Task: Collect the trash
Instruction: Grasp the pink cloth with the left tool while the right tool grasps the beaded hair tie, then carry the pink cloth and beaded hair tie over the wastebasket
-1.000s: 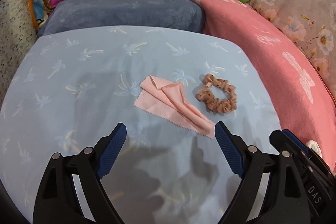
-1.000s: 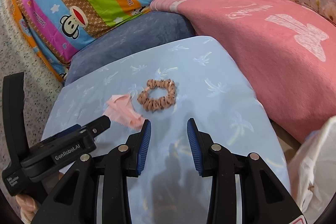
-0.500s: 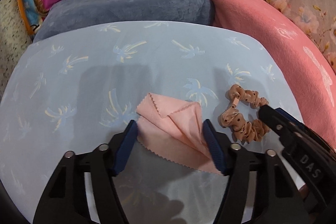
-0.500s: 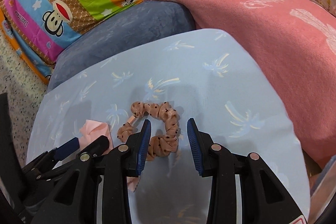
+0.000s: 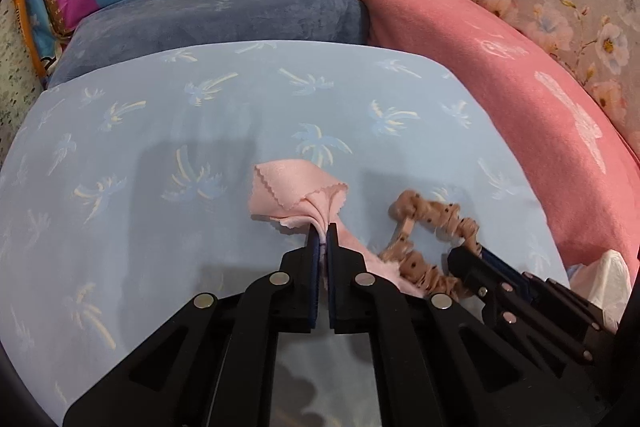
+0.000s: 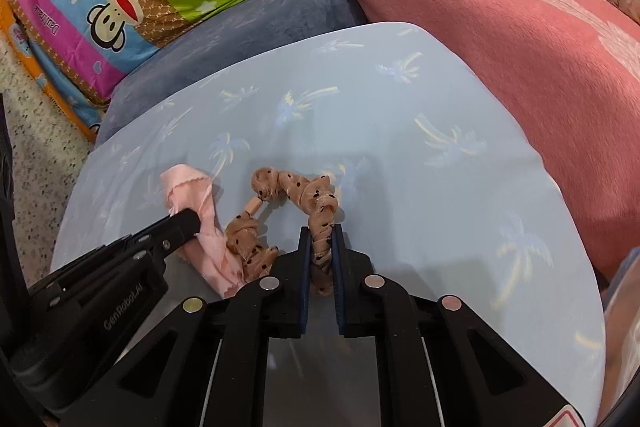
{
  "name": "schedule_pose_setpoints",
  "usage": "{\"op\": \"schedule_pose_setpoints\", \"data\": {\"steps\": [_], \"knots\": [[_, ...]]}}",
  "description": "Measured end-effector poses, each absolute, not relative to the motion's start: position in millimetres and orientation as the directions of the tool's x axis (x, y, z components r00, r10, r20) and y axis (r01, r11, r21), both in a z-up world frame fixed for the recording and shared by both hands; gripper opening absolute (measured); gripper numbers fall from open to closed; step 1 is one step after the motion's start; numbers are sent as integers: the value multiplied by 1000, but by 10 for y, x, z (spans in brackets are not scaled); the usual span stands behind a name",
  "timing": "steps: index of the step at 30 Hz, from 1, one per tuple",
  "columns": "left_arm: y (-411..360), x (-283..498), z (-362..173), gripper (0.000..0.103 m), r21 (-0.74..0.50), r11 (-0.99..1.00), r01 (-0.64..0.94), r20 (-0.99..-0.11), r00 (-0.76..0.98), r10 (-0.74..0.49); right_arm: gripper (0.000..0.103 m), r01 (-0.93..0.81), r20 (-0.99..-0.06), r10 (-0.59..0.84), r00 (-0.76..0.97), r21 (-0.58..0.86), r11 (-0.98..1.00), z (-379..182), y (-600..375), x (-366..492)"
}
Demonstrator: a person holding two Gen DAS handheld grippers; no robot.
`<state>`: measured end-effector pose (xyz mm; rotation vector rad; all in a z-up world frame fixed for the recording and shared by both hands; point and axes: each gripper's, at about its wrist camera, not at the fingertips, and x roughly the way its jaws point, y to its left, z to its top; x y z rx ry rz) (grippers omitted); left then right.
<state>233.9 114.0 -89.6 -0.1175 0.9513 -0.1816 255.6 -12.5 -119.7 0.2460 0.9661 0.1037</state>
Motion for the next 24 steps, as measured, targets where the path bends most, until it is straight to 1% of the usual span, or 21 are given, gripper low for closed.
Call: {"op": "schedule_pose_setpoints", "data": {"steps": [9,24], "knots": [[999,1894,-575,3,-194,971,143,-759,605,-240,9,50,-745,219,630,320,946,-792,-413,1961],[462,1268,-62,3,-175,944,279,-685,655,-320,9,103,-651,170,739,360,927,-157,-1013,1155]]}}
